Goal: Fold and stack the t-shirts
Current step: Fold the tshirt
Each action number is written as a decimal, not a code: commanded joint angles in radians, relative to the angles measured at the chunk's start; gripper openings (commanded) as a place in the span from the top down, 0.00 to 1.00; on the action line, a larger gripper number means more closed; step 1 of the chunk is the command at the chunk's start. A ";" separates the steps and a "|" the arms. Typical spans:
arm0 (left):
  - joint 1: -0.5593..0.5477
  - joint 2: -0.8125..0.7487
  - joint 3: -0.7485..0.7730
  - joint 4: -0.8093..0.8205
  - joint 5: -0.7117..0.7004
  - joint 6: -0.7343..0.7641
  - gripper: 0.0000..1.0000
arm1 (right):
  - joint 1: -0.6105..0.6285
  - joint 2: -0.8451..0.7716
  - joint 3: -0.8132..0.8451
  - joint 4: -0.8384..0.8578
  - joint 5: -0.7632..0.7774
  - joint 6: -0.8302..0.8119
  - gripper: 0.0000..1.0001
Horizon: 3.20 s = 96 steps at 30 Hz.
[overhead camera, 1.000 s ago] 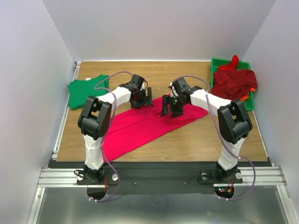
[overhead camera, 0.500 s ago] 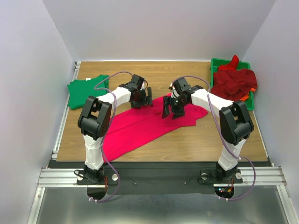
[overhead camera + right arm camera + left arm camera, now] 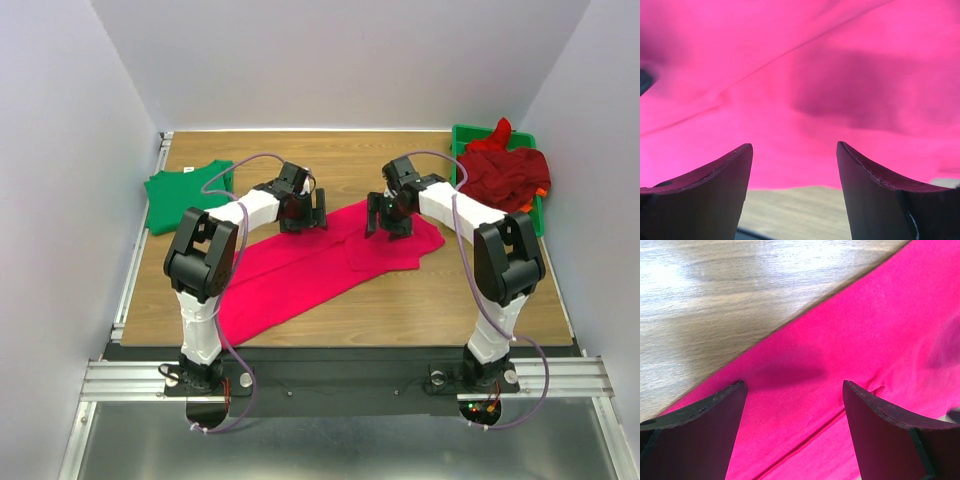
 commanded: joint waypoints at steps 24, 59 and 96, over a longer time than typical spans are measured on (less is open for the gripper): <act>-0.002 -0.006 0.015 -0.133 0.023 0.018 0.10 | -0.160 0.444 0.421 0.000 0.217 -0.040 0.26; -0.096 -0.344 -0.043 -0.066 0.095 0.321 0.10 | -0.163 0.220 0.649 0.075 -0.039 -0.136 0.14; -0.282 -0.098 -0.133 0.016 0.147 0.188 0.11 | -0.098 0.399 0.363 0.137 0.088 -0.143 0.16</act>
